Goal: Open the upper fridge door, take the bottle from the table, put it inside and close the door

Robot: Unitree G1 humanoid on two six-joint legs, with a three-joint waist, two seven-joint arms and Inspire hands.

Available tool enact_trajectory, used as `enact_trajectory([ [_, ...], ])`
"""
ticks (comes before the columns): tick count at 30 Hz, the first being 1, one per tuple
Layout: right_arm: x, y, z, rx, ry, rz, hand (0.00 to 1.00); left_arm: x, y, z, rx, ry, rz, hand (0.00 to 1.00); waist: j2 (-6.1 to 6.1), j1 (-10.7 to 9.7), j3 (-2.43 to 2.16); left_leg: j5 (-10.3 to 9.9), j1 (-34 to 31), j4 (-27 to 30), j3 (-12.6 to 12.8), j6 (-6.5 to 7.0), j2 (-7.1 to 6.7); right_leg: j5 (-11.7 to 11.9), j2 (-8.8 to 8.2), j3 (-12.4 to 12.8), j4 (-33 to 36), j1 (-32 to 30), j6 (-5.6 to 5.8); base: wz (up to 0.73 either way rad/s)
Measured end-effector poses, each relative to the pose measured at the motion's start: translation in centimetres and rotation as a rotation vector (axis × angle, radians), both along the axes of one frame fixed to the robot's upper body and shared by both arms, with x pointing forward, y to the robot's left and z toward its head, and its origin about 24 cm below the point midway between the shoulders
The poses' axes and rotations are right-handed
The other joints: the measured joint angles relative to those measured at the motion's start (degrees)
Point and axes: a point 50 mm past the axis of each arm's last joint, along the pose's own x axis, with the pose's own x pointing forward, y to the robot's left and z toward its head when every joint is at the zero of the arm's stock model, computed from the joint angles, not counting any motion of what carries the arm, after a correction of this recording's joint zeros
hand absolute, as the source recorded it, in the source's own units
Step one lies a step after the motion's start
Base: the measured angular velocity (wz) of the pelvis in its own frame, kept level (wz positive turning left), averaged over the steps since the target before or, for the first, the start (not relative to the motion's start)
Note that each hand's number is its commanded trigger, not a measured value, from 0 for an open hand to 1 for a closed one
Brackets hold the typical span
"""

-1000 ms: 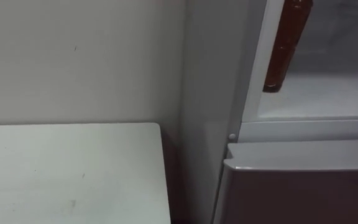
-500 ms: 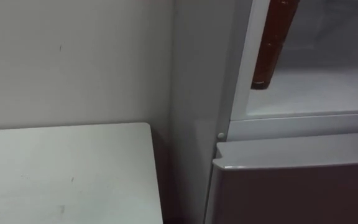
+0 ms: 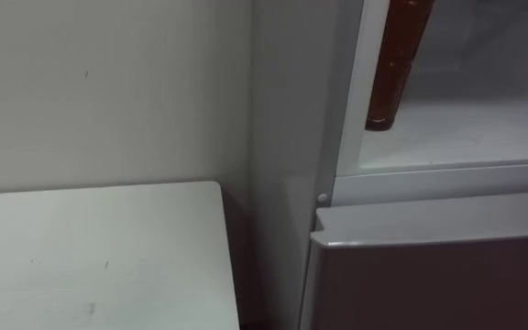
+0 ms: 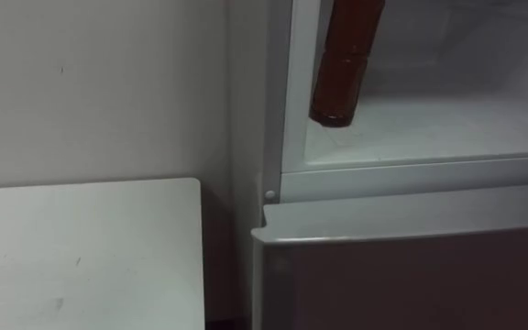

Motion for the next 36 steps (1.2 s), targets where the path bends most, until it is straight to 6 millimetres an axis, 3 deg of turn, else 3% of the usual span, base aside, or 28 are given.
enact_trajectory([
  [13, 0.7, 0.9, -0.6, 0.016, 0.032, 0.008, 0.0, 0.3, -0.2, -0.2, -0.014, -0.017, -0.001, 0.0, -1.18, 0.4, 0.06, 0.0, 0.6, 0.0, 0.4, -0.01, -0.14, -0.5, -0.05, 0.5, 0.1, -0.2, -0.05, -0.02],
  [16, 1.0, 1.2, -0.8, 0.02, 0.038, 0.025, 0.0, 0.7, -0.3, -0.3, -0.018, -0.021, -0.002, 0.0, -1.33, 1.7, 0.15, 0.0, 1.0, 0.0, 1.5, -0.01, -0.07, -0.5, 0.11, 2.0, 0.6, -0.2, -0.06, -0.21],
  [21, 1.6, 1.8, -0.9, 0.022, 0.041, 0.062, 0.0, 1.0, -0.5, -0.4, -0.024, -0.031, -0.004, 0.0, -1.34, 2.3, 0.18, 0.0, 0.9, -0.1, 1.7, 0.04, -0.08, -0.4, 0.18, 2.4, 0.6, -0.7, 0.0, -0.07],
  [33, 4.2, 5.8, -0.5, -0.057, 0.013, 0.336, 0.0, 1.0, -1.4, -0.7, -0.054, 0.006, -0.085, 0.0, 1.33, 3.2, -0.35, 0.0, 0.2, 0.0, 1.8, 0.05, 0.37, 0.8, 0.76, 3.1, 0.6, -1.2, -0.49, -0.04],
  [36, 5.0, 6.6, -0.5, -0.091, 0.029, 0.421, 0.0, 1.2, -1.7, -0.8, -0.064, 0.014, -0.11, 0.0, 1.68, 4.5, -0.39, 0.0, 0.2, 0.0, 1.8, 0.05, 0.45, 1.0, 0.81, 3.2, 0.6, -1.2, -0.56, -0.01],
])
